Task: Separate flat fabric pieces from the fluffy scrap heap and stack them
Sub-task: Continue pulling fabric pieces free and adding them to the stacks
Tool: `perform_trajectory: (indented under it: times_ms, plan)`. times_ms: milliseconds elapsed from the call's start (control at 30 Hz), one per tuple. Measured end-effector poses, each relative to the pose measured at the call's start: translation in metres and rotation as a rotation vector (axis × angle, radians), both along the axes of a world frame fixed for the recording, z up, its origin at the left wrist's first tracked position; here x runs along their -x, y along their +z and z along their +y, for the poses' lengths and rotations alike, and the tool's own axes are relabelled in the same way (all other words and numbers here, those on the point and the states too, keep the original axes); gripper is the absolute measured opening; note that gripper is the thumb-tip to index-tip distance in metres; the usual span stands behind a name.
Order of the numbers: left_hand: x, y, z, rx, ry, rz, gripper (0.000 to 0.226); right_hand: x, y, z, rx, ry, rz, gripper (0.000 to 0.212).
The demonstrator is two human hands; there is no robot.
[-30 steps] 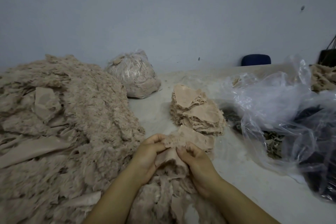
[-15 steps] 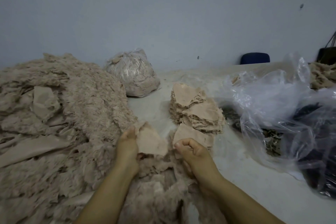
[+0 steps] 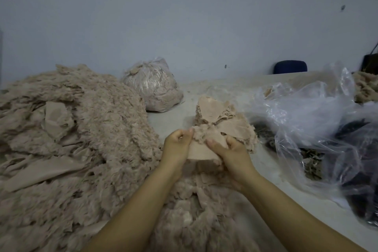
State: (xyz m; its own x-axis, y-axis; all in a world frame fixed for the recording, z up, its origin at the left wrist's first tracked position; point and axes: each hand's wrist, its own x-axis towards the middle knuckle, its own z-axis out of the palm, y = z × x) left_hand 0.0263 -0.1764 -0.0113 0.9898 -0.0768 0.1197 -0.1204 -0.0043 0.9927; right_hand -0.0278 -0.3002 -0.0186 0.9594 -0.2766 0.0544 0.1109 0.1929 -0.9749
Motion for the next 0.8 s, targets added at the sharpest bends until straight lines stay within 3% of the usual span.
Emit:
perform_trajectory:
  times_ms: [100,167,267,300,400,433,500,600,700,800]
  plan:
    - [-0.015,-0.003,-0.006,-0.164,0.017,0.015,0.039,-0.016,-0.007,-0.019,0.125,-0.157,0.032,0.024]
    - [-0.018,-0.008,-0.005,-0.184,-0.017,0.120,0.039,-0.022,-0.014,-0.031,0.280,-0.176,0.126,0.020]
    - [-0.011,-0.021,0.006,-0.289,-0.199,0.203,0.029,-0.023,-0.030,-0.049,0.855,-0.177,0.412,0.057]
    - [-0.008,-0.026,0.012,-0.351,-0.286,0.173,0.023,-0.019,-0.031,-0.050,0.963,-0.233,0.414,0.060]
    - [0.001,-0.032,0.031,-0.540,-0.458,-0.040,0.007,0.005,-0.030,-0.030,0.850,-0.319,0.080,0.025]
    - [0.004,-0.032,0.037,-0.565,-0.488,-0.084,0.003,0.014,-0.033,-0.021,0.768,-0.221,-0.009,0.016]
    - [0.007,-0.033,0.050,-0.627,-0.551,-0.136,0.018,0.036,-0.041,0.001,0.710,0.118,-0.045,0.013]
    - [0.012,-0.037,0.062,-0.761,-0.592,-0.159,0.024,0.056,-0.048,0.011,0.883,0.432,0.052,0.015]
    - [0.007,-0.033,0.057,-0.703,-0.466,-0.187,0.013,0.044,-0.041,-0.005,0.992,0.200,-0.016,0.034]
    - [-0.012,-0.027,0.031,-0.728,-0.295,-0.280,0.015,0.015,-0.026,-0.023,1.064,-0.164,-0.073,0.017]
